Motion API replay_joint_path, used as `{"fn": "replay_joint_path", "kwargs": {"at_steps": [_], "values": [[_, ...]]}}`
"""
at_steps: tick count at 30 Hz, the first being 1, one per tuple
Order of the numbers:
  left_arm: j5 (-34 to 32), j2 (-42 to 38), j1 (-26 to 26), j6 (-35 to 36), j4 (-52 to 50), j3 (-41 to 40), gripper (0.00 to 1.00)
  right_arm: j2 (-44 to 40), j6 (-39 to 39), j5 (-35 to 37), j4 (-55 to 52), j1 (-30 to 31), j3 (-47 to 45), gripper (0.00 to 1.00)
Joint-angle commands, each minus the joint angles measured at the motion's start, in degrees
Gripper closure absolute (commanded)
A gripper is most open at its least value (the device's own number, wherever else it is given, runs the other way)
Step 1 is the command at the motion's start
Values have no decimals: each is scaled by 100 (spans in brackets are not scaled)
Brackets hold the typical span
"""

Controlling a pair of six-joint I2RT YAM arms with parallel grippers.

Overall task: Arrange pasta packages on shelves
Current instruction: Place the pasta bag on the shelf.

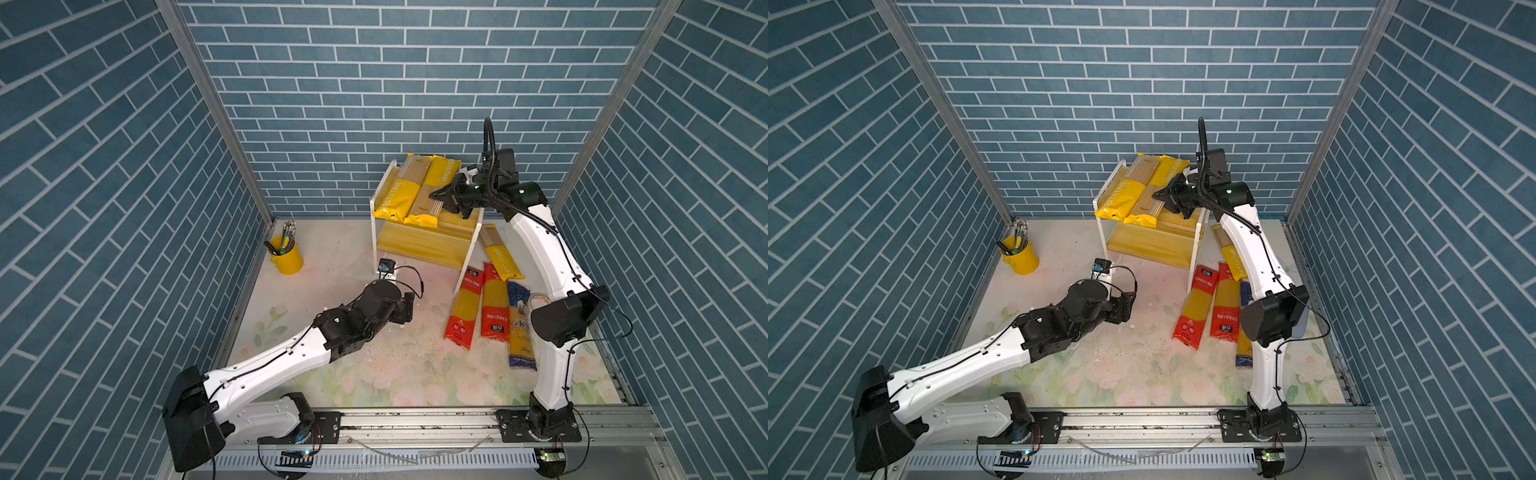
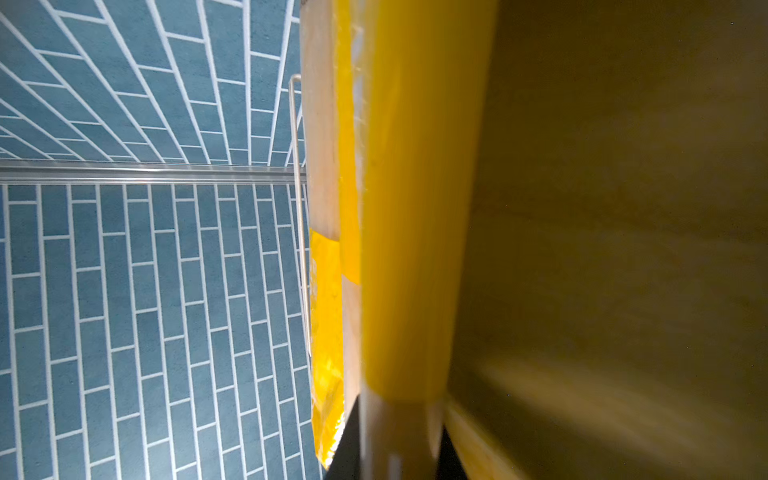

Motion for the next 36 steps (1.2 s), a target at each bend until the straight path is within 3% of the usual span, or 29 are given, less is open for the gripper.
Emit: {"fn": "replay_joint_path", "kwargs": {"at_steps": [1, 4, 8, 11, 28, 33, 36], "values": [[23, -15, 19, -56, 73, -87, 24, -397, 38, -198, 394, 51, -286, 94], [36, -11, 19, -57, 82, -81, 24, -290, 18, -235, 369, 42, -283, 91], [48, -32, 19, -55, 46, -74, 24, -287, -97, -132, 300, 20, -262, 69], [7, -81, 19, -65, 72, -130, 24, -377, -145, -1, 220, 22, -262, 63], [105, 123, 12, 51, 234, 53, 22, -1298, -354, 82, -4, 30, -884, 57], [148, 63, 19, 163, 354, 134, 20, -1762, -1007, 460, -371, 25, -997, 61], [63, 64, 4, 282, 316, 255, 19, -1979, -2111, 1150, -1194, 12, -707, 64]]}}
